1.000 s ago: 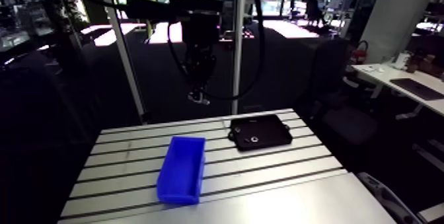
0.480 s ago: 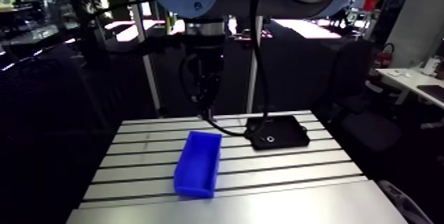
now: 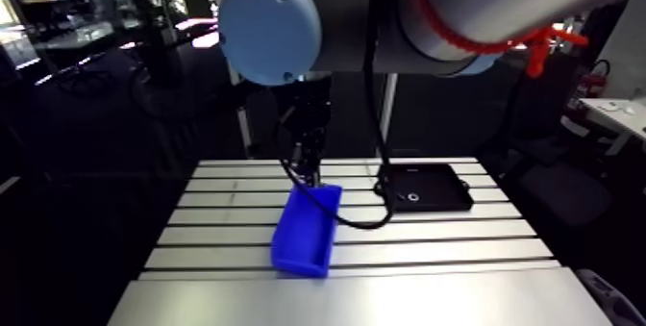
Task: Pick up the M10 bolt from the tray and put it into the blue bin.
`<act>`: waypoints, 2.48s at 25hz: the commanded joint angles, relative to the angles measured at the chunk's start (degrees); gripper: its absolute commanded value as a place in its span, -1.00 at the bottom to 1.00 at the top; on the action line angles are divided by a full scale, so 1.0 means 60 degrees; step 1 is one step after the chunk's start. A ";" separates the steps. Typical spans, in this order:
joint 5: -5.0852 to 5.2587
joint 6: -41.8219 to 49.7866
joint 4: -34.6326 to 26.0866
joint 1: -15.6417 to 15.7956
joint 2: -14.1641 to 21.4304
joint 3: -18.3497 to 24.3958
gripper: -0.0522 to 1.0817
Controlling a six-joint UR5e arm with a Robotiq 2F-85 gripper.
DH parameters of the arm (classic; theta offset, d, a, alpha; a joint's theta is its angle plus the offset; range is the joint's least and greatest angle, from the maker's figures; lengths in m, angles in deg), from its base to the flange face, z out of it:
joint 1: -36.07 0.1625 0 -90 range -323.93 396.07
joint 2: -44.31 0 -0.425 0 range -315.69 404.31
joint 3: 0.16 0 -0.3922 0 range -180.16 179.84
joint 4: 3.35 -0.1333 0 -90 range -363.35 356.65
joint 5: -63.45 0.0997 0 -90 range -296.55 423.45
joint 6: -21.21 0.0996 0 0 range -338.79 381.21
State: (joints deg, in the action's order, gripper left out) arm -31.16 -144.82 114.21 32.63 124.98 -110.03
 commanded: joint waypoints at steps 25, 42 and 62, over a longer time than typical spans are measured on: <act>-0.0442 -0.0112 0.1523 0.0206 -0.1238 -0.0813 0.95; -0.0442 -0.0156 0.1802 0.0162 -0.1678 -0.0930 0.92; -0.0442 -0.0171 0.2168 0.0104 -0.1443 -0.0901 -0.89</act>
State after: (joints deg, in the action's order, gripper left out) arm -34.07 -145.82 127.60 33.55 115.22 -116.30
